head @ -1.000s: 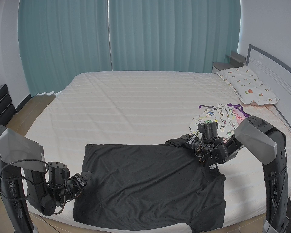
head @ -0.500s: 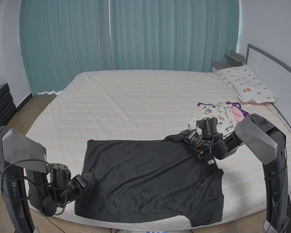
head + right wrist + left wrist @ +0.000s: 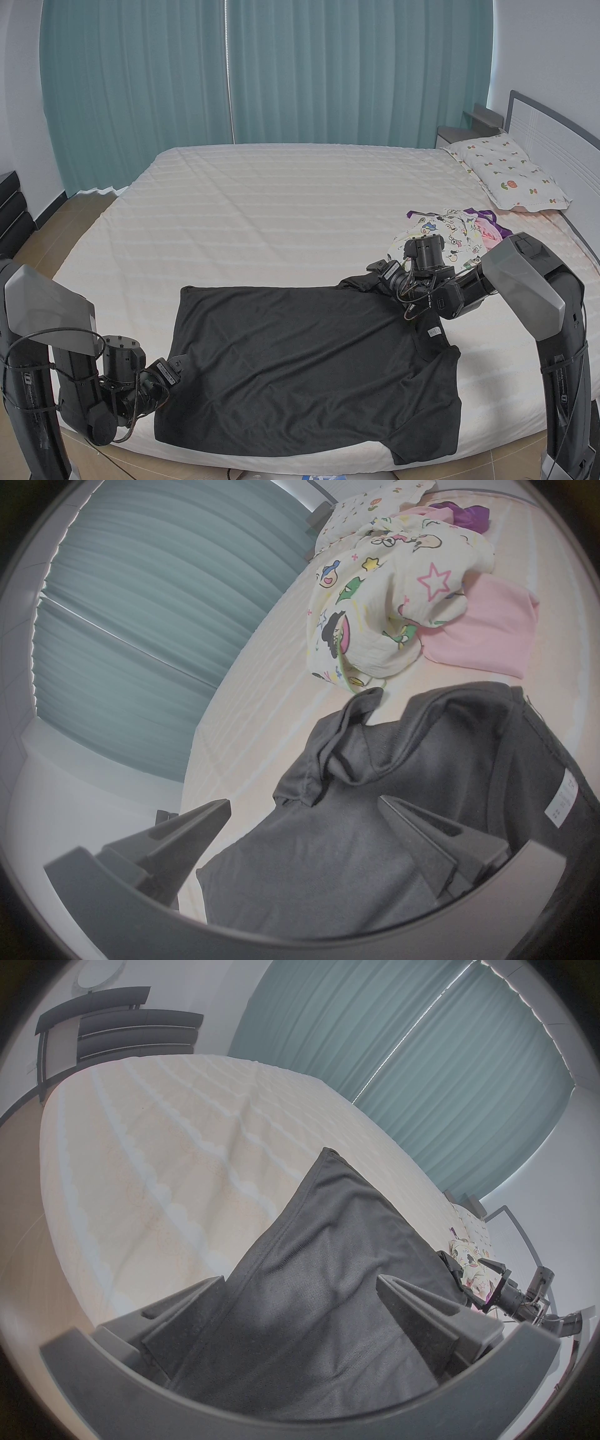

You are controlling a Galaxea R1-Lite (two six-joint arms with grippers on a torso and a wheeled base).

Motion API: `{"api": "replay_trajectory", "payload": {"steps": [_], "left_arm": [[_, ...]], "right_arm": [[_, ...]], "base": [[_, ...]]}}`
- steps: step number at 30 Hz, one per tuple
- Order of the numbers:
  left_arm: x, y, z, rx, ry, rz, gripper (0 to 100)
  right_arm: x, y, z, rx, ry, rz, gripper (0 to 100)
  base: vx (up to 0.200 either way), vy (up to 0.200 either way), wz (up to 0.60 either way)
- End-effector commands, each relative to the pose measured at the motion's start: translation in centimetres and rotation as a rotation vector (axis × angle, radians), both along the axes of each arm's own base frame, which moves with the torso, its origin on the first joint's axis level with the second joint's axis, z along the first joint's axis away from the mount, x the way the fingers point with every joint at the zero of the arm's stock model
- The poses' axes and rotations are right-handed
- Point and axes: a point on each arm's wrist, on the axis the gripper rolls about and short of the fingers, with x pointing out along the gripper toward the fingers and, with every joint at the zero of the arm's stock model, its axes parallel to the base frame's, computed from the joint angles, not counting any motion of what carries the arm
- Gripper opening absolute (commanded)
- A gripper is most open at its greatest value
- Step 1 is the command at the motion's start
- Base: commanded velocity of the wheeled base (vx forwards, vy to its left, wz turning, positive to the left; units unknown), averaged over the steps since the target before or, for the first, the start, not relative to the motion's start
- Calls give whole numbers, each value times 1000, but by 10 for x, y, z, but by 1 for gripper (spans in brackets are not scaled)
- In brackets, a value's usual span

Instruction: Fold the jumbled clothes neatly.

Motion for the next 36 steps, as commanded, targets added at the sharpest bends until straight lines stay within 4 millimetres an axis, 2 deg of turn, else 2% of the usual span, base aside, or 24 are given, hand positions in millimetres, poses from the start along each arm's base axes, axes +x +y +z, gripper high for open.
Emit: {"api": "replay_trajectory", "payload": {"steps": [1,19,21,26,30,32,33,36], "left_arm": [[0,0,-1,1,2,0,100],[-1,0,0,-2,3,4,100],[-1,0,0,-4,3,6,100],[-1,0,0,-6,3,7,100],[-1,0,-1,-7,5,8,100],[-1,0,-1,-7,5,8,100],[-1,0,-1,-7,5,6,100],[-1,0,-1,-7,7,7,100]], "right_arm": [[8,2,-1,7,23,14,100],[45,17,-16,56,49,-10,100],[46,18,-13,60,36,-8,100],[48,26,-23,59,23,-5,100],[54,29,-26,95,-111,-25,100],[57,30,-22,114,-183,-42,100],[59,30,-13,137,-261,-48,100],[60,30,-5,153,-306,-49,100]], "base": [[0,0,0],[0,0,0],[0,0,0],[0,0,0],[0,0,0],[0,0,0],[0,0,0],[0,0,0]]}}
